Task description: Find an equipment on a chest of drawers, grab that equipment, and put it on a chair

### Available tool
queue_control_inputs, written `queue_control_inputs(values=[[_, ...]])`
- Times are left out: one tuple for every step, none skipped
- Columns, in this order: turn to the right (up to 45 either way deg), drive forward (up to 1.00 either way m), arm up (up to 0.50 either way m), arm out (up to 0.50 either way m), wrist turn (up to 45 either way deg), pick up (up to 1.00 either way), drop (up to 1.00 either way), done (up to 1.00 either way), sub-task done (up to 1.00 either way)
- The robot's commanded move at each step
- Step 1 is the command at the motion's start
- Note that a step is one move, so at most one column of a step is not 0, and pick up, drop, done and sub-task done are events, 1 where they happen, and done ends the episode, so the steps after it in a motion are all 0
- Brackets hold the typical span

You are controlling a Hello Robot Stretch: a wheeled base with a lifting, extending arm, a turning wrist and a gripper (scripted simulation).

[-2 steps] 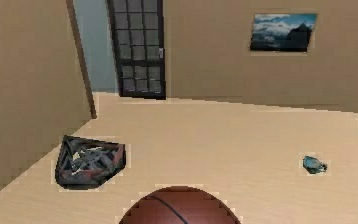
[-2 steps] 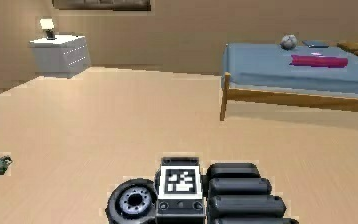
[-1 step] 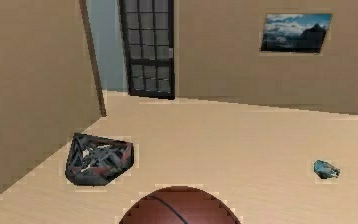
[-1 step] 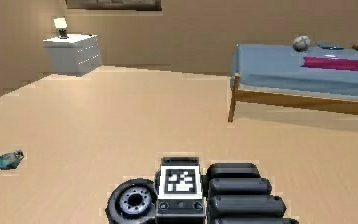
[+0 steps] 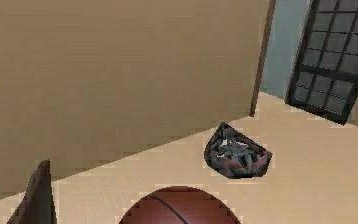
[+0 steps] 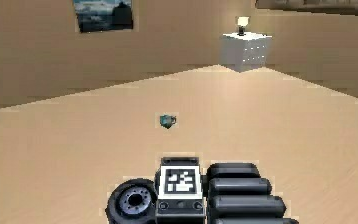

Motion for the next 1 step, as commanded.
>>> queue_control_inputs(values=[[-30.0,0.00,0.00,0.00,0.0,0.00,0.00,0.00,0.00]])
